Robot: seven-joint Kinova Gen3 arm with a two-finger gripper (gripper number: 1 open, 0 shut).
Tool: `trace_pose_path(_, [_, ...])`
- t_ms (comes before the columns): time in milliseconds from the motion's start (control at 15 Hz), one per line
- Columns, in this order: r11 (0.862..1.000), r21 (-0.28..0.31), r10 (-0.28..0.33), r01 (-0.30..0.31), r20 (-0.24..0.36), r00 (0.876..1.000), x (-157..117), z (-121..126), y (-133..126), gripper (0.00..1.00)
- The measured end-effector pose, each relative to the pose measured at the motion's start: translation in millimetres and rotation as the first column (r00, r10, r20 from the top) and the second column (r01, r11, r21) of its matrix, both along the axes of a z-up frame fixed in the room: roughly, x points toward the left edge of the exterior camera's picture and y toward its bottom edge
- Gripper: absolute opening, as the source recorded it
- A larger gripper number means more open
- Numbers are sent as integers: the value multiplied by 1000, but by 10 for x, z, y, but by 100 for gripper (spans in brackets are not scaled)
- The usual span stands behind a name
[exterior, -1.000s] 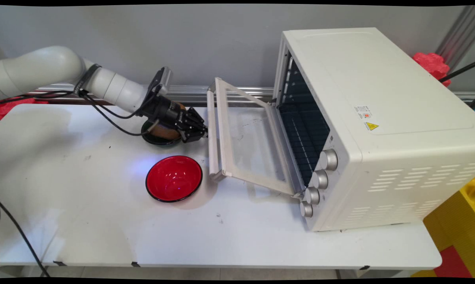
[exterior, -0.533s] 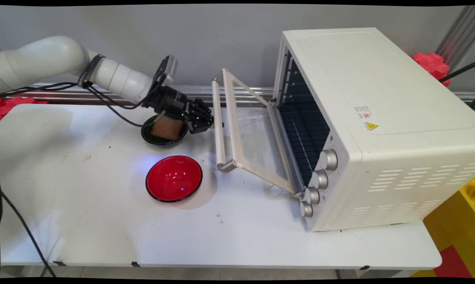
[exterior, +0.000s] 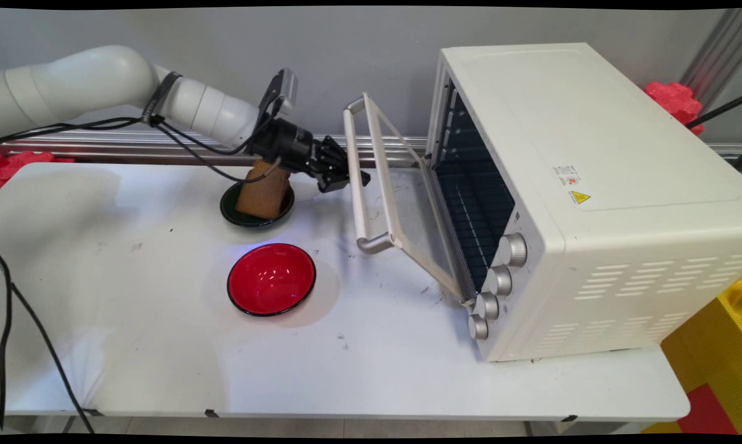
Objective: Close the oven
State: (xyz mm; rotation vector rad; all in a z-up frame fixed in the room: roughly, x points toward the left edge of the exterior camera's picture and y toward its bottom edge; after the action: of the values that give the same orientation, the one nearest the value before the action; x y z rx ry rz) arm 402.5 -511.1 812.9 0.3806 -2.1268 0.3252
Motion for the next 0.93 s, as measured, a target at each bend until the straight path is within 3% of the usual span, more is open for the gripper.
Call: trace_pose_path(933, [999, 15, -32, 33, -50, 998, -320, 139, -230, 0])
